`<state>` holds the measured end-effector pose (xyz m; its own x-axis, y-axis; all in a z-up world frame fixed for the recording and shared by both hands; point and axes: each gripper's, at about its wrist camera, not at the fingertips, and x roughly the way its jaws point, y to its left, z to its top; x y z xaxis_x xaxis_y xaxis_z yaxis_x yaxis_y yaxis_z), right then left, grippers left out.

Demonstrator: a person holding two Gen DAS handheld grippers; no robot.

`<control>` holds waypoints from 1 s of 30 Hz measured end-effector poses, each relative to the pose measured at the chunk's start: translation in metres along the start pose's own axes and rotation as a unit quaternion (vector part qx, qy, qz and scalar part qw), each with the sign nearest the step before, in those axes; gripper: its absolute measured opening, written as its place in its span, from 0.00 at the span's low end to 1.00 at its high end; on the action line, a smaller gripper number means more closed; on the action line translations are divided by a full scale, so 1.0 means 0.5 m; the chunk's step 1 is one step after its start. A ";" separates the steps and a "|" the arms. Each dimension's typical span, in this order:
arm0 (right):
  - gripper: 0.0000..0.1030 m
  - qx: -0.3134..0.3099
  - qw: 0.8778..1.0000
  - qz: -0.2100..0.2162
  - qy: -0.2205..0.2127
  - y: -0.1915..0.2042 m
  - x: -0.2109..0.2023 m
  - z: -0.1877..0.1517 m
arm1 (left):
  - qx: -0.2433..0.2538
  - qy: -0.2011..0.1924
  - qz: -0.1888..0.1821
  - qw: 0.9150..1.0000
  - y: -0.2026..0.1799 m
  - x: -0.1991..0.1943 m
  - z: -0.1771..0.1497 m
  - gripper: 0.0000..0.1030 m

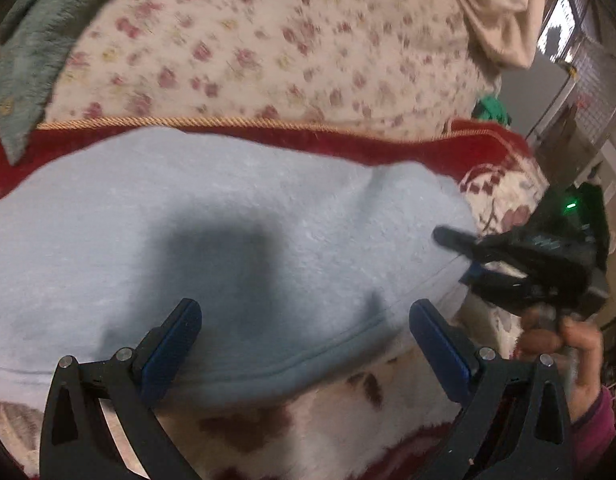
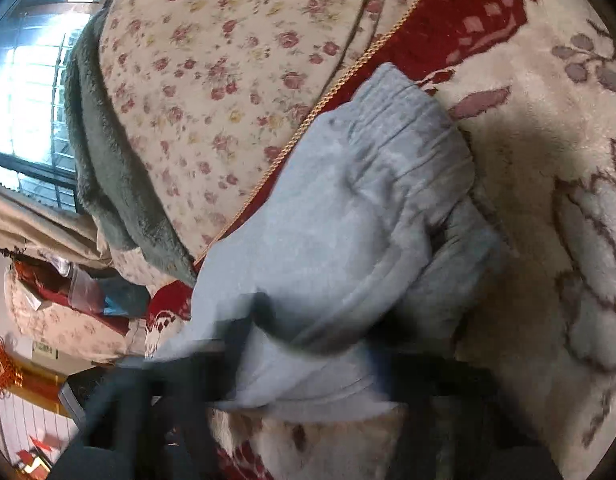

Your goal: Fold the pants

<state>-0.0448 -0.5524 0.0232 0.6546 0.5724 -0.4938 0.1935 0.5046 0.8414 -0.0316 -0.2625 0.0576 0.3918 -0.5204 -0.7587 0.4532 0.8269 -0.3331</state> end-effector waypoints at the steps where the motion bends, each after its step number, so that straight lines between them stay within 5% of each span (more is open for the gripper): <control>1: 0.17 0.001 1.000 0.016 -0.004 0.011 -0.009 -0.001 | -0.004 0.005 -0.002 1.000 -0.002 0.006 0.005 1.00; 9: 0.13 -0.070 0.996 0.049 -0.008 0.123 -0.073 -0.039 | 0.002 -0.026 -0.020 0.999 -0.003 -0.065 0.029 1.00; 12: 0.13 -0.061 0.998 0.006 -0.004 0.082 -0.069 -0.069 | 0.006 -0.021 -0.010 1.000 -0.005 -0.048 0.015 1.00; 15: 0.14 -0.057 0.995 -0.080 -0.002 0.016 -0.047 -0.077 | -0.004 -0.003 -0.001 1.000 0.000 -0.003 -0.003 1.00; 18: 0.17 -0.037 0.997 -0.066 0.003 -0.015 -0.043 -0.076 | -0.018 0.009 0.012 1.000 0.010 0.026 -0.022 1.00; 24: 0.58 -0.150 0.975 -0.166 -0.004 0.081 -0.083 -0.094 | -0.019 -0.012 0.017 1.000 0.027 -0.007 -0.027 1.00; 30: 0.61 -0.228 0.962 -0.152 0.011 0.177 -0.092 -0.120 | -0.039 -0.042 0.023 0.998 0.098 -0.068 0.016 1.00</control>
<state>-0.1015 -0.4953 0.1075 0.6014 0.3653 -0.7105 0.0294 0.8786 0.4766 -0.0164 -0.2059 0.0715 0.4778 -0.4943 -0.7262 0.3700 0.8630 -0.3440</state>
